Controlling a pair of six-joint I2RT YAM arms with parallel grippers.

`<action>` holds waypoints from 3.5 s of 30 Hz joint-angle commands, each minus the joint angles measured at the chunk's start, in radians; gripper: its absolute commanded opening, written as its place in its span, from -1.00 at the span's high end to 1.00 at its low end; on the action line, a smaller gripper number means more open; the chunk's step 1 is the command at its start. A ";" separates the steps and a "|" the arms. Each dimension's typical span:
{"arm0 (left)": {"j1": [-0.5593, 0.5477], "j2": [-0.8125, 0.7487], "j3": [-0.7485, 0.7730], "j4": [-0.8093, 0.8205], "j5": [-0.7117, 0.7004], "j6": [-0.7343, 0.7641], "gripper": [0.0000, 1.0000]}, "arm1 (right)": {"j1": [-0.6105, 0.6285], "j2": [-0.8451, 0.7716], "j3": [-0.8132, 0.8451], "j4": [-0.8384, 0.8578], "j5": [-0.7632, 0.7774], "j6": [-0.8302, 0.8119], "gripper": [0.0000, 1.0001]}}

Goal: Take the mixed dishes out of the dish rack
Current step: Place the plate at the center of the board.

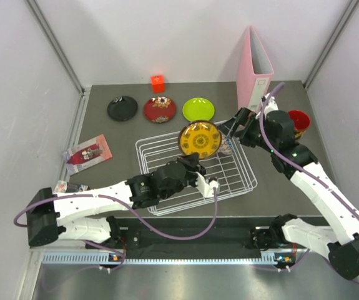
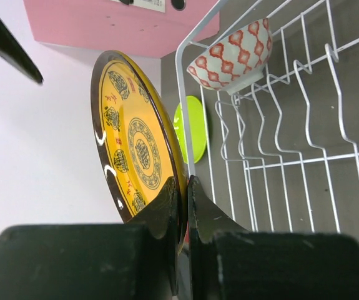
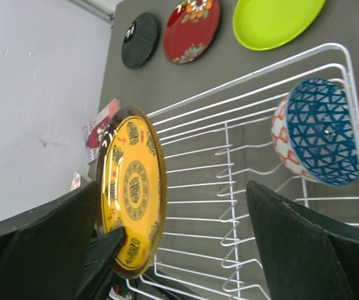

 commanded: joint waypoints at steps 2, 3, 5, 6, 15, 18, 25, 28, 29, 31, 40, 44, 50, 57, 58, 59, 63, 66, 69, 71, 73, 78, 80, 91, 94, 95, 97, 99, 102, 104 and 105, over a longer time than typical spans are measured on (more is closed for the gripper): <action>-0.032 0.016 0.011 0.168 -0.057 0.094 1.00 | -0.003 0.049 0.073 0.014 -0.101 -0.045 -0.92; -0.037 0.021 0.013 0.171 -0.056 0.096 1.00 | -0.001 0.056 0.073 0.014 -0.112 -0.053 -0.87; -0.040 0.031 0.022 0.168 -0.056 0.102 1.00 | -0.001 0.076 0.073 0.010 -0.138 -0.073 -0.74; -0.043 0.034 0.023 0.165 -0.055 0.103 1.00 | -0.001 0.081 0.075 0.010 -0.142 -0.082 -0.68; -0.051 0.037 0.065 0.136 0.005 0.071 1.00 | 0.029 0.161 0.127 -0.108 -0.100 -0.223 0.20; -0.051 0.036 0.075 0.135 0.014 0.065 1.00 | 0.031 0.147 0.115 -0.090 -0.093 -0.228 0.56; -0.049 0.045 0.077 0.199 -0.027 0.025 1.00 | 0.032 0.130 0.104 -0.076 -0.092 -0.236 1.00; -0.048 0.053 0.088 0.242 -0.113 -0.039 0.63 | 0.031 0.084 0.092 -0.039 -0.070 -0.220 1.00; -0.043 0.051 0.094 0.242 -0.142 -0.056 0.55 | 0.031 0.075 0.098 -0.035 -0.066 -0.222 1.00; -0.034 0.050 0.111 0.237 -0.158 -0.122 0.19 | 0.031 0.054 0.104 -0.032 -0.055 -0.217 1.00; 0.036 -0.015 0.123 0.204 -0.198 -0.378 -0.92 | 0.028 -0.009 0.125 -0.010 -0.017 -0.177 1.00; 0.098 -0.053 0.129 0.161 -0.210 -0.582 -0.98 | 0.023 -0.054 0.127 0.013 0.038 -0.156 1.00; 0.246 -0.085 0.149 0.060 -0.227 -0.960 -0.98 | 0.020 -0.103 0.119 0.037 0.112 -0.134 1.00; 0.579 -0.075 0.212 -0.116 0.252 -1.574 -0.98 | 0.020 -0.091 0.095 0.074 0.092 -0.125 1.00; 0.611 -0.065 0.198 -0.064 0.329 -1.712 -0.98 | 0.020 -0.088 0.081 0.083 0.091 -0.124 1.00; 0.636 -0.056 0.185 -0.042 0.480 -1.780 -0.98 | 0.022 -0.085 0.075 0.095 0.089 -0.122 1.00; 0.698 0.014 0.115 0.144 0.707 -2.022 -0.98 | 0.019 -0.068 0.056 0.123 0.085 -0.125 1.00; 0.698 0.074 0.085 0.295 0.834 -2.131 -0.98 | 0.019 -0.043 0.052 0.138 0.077 -0.128 1.00; 0.698 0.110 0.063 0.407 0.890 -2.217 -0.98 | 0.020 -0.011 0.059 0.148 0.066 -0.130 1.00; 0.696 0.129 0.063 0.429 0.907 -2.241 -0.98 | 0.019 0.007 0.058 0.161 0.057 -0.127 1.00; 0.696 0.143 0.065 0.460 0.936 -2.257 -0.97 | 0.019 0.024 0.061 0.178 0.051 -0.124 1.00; 0.695 0.160 0.063 0.495 0.962 -2.259 -0.68 | 0.019 0.066 0.064 0.197 0.008 -0.111 1.00; 0.695 0.168 0.062 0.504 0.970 -2.256 -0.34 | 0.019 0.081 0.061 0.211 -0.018 -0.105 1.00; 0.682 0.240 0.071 0.518 1.020 -2.251 0.19 | 0.022 0.149 0.061 0.232 -0.132 -0.097 1.00; 0.681 0.245 0.069 0.518 1.019 -2.244 0.39 | 0.025 0.155 0.059 0.232 -0.142 -0.099 1.00; 0.681 0.243 0.069 0.510 1.016 -2.241 0.57 | 0.025 0.153 0.058 0.232 -0.142 -0.097 1.00; 0.681 0.235 0.072 0.491 1.010 -2.219 1.00 | 0.023 0.142 0.052 0.228 -0.133 -0.107 1.00; 0.681 0.219 0.074 0.449 0.987 -2.183 1.00 | 0.023 0.132 0.049 0.212 -0.115 -0.114 1.00; 0.684 0.173 0.097 0.323 0.941 -2.095 1.00 | 0.023 0.115 0.041 0.195 -0.080 -0.120 0.48; 0.698 0.131 0.141 0.232 0.869 -2.008 1.00 | 0.023 0.106 0.033 0.177 -0.051 -0.120 -0.16; 0.705 0.116 0.158 0.143 0.841 -1.986 1.00 | 0.023 0.092 0.030 0.169 -0.026 -0.120 -0.31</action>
